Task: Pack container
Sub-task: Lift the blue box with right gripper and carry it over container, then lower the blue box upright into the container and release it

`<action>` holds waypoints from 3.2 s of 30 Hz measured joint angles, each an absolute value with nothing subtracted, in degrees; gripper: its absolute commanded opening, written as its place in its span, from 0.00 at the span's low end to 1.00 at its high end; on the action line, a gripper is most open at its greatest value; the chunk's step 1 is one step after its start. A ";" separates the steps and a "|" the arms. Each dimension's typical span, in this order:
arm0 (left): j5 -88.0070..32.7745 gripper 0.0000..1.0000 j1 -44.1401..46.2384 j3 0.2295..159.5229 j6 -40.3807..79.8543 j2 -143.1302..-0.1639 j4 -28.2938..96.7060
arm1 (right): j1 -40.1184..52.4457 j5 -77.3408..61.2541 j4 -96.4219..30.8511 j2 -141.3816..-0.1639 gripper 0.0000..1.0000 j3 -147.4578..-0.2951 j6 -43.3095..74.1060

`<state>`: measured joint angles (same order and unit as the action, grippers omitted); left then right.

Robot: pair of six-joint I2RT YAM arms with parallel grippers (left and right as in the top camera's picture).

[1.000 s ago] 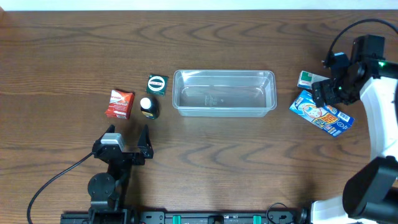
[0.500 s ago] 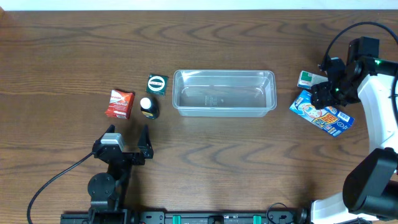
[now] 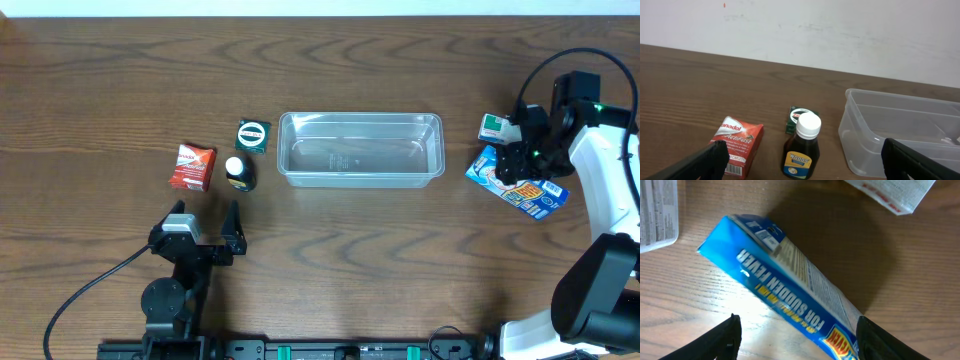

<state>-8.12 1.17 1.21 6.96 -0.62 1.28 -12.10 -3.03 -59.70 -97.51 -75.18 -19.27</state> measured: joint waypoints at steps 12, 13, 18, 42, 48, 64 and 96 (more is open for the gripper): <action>-8.12 0.98 1.17 1.21 6.98 -0.62 1.28 | -12.10 -3.03 -52.73 -97.60 0.54 -67.92 -15.64; -8.12 0.98 1.17 1.21 6.96 -0.62 1.30 | -12.10 -3.03 -52.34 -97.62 0.52 -67.92 -15.35; -8.12 0.98 1.17 1.21 6.98 -0.62 1.28 | -12.10 -3.01 -51.66 -97.62 0.35 -67.90 -13.98; -8.12 0.98 1.17 1.21 6.96 -0.62 1.28 | -11.99 -3.03 -72.77 -98.02 0.01 -84.44 -10.59; -8.12 0.98 1.17 1.21 6.96 -0.62 1.28 | -9.52 -3.53 -76.47 -96.42 0.01 -94.43 -14.96; -8.12 0.98 1.17 1.21 6.96 -0.62 1.28 | 21.41 -6.00 -69.12 -89.32 0.01 -100.25 -54.68; -8.14 0.98 1.17 1.21 6.96 -0.62 1.28 | 28.82 3.36 -62.59 -105.12 0.01 -100.20 -66.30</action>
